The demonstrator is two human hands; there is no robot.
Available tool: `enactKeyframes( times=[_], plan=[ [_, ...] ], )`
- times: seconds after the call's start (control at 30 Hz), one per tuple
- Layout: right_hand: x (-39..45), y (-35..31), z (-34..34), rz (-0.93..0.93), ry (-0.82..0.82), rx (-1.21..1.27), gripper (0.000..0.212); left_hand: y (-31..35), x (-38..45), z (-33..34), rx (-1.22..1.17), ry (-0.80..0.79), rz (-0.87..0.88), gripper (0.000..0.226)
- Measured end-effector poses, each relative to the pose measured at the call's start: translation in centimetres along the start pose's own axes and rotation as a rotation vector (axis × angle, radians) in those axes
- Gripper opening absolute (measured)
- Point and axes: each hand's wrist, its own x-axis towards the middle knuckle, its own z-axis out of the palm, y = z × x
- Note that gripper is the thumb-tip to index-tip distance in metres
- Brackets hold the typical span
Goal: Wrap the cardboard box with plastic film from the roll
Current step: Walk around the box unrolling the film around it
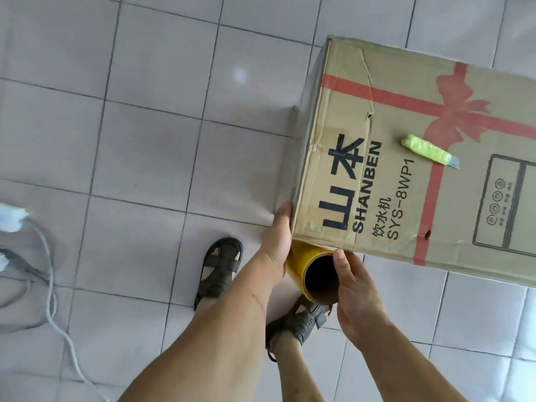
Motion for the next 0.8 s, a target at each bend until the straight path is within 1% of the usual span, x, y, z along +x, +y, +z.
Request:
enactKeyframes(
  times=[0.1, 0.13, 0.2, 0.27, 0.37, 0.4, 0.47, 0.5, 0.53, 0.6, 0.63, 0.7, 0.73, 0.8],
  plan=[
    [-0.2, -0.1, 0.3, -0.015, -0.005, 0.002, 0.026, -0.2, 1.2, -0.1, -0.098, -0.038, -0.032, 0.096],
    [-0.2, -0.2, 0.2, -0.029, -0.005, -0.002, 0.027, 0.0, 1.5, 0.0, -0.131, -0.049, -0.024, 0.096],
    [-0.2, -0.3, 0.0, -0.042, -0.009, -0.017, 0.028, 0.0, 2.5, -0.3, -0.138, -0.062, -0.041, 0.087],
    [-0.3, -0.4, 0.0, -0.045, -0.018, -0.031, 0.027, 0.3, 3.4, -0.6, -0.16, -0.055, -0.076, 0.089],
    [0.2, -0.1, -0.1, -0.03, -0.026, -0.014, 0.027, -0.2, 5.6, -1.1, -0.146, -0.072, -0.064, 0.089],
    [0.4, -0.2, -0.2, -0.033, -0.026, -0.014, 0.027, -0.3, 6.0, -1.3, -0.122, -0.1, -0.063, 0.095],
    [0.7, -0.3, -0.4, -0.048, -0.03, -0.029, 0.03, 0.3, 5.9, -1.8, -0.073, -0.158, -0.053, 0.119],
    [0.7, -0.3, -0.5, -0.054, -0.034, -0.027, 0.034, 0.5, 5.9, -1.8, -0.072, -0.176, -0.056, 0.12],
    [0.6, -0.1, -0.6, -0.054, -0.033, -0.015, 0.038, 0.5, 6.0, -1.8, -0.081, -0.178, -0.067, 0.112],
    [0.7, 0.2, -0.8, -0.06, -0.047, 0.008, 0.047, -0.1, 7.1, -1.9, -0.085, -0.133, -0.062, 0.097],
    [0.9, 0.2, -0.8, -0.062, -0.054, 0.01, 0.049, -0.6, 7.8, -2.0, -0.102, -0.149, -0.056, 0.095],
    [1.5, 0.5, -1.2, -0.071, -0.069, 0.006, 0.051, -1.4, 8.8, -2.2, -0.099, -0.177, -0.045, 0.103],
    [1.8, 0.8, -1.4, -0.073, -0.082, 0.005, 0.052, -1.7, 8.7, -2.3, -0.068, -0.164, -0.034, 0.104],
    [1.8, 1.2, -1.6, -0.064, -0.097, 0.003, 0.052, -2.4, 7.7, -1.9, -0.097, -0.113, 0.003, 0.098]
  ],
)
